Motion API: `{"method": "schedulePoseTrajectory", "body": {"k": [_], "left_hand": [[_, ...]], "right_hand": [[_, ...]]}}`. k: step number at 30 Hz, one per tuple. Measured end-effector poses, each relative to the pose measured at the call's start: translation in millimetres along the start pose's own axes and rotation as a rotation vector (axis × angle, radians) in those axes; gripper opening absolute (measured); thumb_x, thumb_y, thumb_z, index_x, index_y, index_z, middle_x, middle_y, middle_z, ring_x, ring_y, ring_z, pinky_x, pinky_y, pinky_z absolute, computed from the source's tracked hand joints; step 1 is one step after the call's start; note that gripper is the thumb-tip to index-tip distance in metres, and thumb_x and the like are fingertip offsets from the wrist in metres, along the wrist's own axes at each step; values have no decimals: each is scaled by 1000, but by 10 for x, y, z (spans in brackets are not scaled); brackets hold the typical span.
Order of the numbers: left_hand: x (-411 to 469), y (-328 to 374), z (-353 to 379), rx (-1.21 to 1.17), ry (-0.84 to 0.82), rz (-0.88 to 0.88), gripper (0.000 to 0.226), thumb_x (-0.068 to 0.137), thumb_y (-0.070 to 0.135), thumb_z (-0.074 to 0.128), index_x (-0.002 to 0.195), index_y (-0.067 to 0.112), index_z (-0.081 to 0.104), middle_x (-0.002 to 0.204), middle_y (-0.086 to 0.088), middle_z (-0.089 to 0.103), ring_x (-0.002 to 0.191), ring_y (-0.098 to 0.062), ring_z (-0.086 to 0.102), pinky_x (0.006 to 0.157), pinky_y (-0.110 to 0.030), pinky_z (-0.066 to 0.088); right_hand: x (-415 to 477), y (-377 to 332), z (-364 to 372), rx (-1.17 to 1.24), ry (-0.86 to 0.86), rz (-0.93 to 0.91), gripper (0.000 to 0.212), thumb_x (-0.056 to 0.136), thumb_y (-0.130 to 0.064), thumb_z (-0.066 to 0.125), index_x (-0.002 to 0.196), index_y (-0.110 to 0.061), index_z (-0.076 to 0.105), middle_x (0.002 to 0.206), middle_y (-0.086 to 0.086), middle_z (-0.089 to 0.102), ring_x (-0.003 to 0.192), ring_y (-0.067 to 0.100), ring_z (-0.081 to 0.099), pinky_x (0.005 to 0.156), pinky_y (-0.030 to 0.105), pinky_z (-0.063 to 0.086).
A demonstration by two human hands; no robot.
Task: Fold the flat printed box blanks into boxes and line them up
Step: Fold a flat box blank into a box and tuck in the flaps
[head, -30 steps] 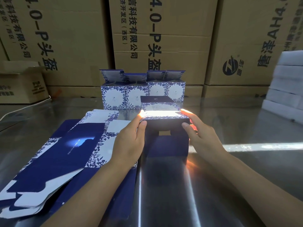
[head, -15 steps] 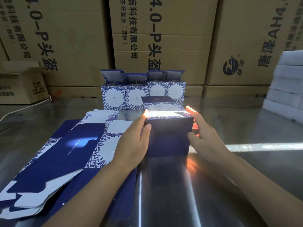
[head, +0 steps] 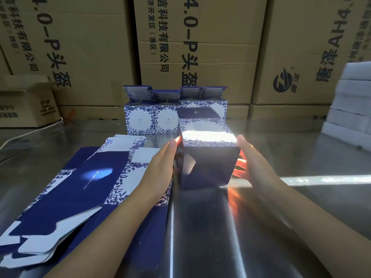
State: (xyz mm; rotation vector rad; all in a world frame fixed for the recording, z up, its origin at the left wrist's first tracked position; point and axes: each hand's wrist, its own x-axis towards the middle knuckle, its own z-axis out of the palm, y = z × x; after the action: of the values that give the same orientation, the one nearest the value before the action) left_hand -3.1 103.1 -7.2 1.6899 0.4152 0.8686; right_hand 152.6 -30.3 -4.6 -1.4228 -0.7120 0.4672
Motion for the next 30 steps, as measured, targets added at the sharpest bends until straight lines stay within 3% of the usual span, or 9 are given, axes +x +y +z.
{"method": "schedulePoseTrajectory", "body": {"k": [6,9,12,15,18,20,23,26,30], "left_hand": [[-35,-9,35,10,10,75,38,81,53,41,105,31,62,108,-11,65,101,-20,61,93,-56,47],[-52,10,13,4,20,151,35,83,47,46,112,34,60,123,5,63,121,-10,53,103,-50,41],[-38,23,13,5,76,169,14,91,35,50,96,31,63,120,6,63,125,-8,48,107,-40,37],[-58,24,22,47,110,54,7,91,37,55,92,30,57,91,-20,54,98,-33,61,84,-46,50],[-16,-1,-9,5,93,-57,37,81,51,62,112,37,48,124,-21,52,127,-52,34,98,-65,32],[3,-17,-16,-43,87,-70,73,65,62,69,127,39,40,139,5,45,135,-33,36,108,-53,34],[27,-64,-12,-23,62,-87,106,48,74,70,141,41,30,141,15,36,134,-8,35,108,-32,32],[83,-114,-22,-24,68,-131,106,53,86,56,144,43,25,149,11,33,134,-11,36,114,-39,27],[123,-163,-32,-76,82,-156,84,72,73,40,146,37,23,151,6,34,132,-14,41,115,-41,25]], "right_hand": [[9,11,-26,-49,-7,-84,18,97,-45,43,99,-31,55,84,-22,68,82,-2,67,72,22,52],[15,40,-31,-40,16,-146,13,98,-36,45,100,-31,56,82,-27,66,80,-7,64,70,21,52],[32,51,-43,-22,37,-146,21,94,-20,50,112,-31,52,100,-15,64,89,2,65,73,24,51],[43,44,-22,-48,84,-135,31,95,-18,47,123,-32,46,107,-17,57,90,-4,59,74,24,47],[44,28,-47,-131,108,-193,30,98,-33,44,128,-32,44,105,-24,52,86,-14,55,80,21,42],[38,20,-73,-162,112,-218,29,98,-35,43,127,-34,43,104,-28,49,82,-22,52,73,12,40],[18,22,-88,-162,78,-239,27,97,-30,49,123,-34,44,105,-26,53,79,-25,53,66,6,43],[24,40,-71,-147,58,-248,31,94,-32,53,124,-32,49,107,-12,64,91,-2,64,77,24,49],[91,77,-94,-228,141,-265,38,86,-43,49,117,-22,52,93,-11,58,91,9,55,87,33,43]]}}
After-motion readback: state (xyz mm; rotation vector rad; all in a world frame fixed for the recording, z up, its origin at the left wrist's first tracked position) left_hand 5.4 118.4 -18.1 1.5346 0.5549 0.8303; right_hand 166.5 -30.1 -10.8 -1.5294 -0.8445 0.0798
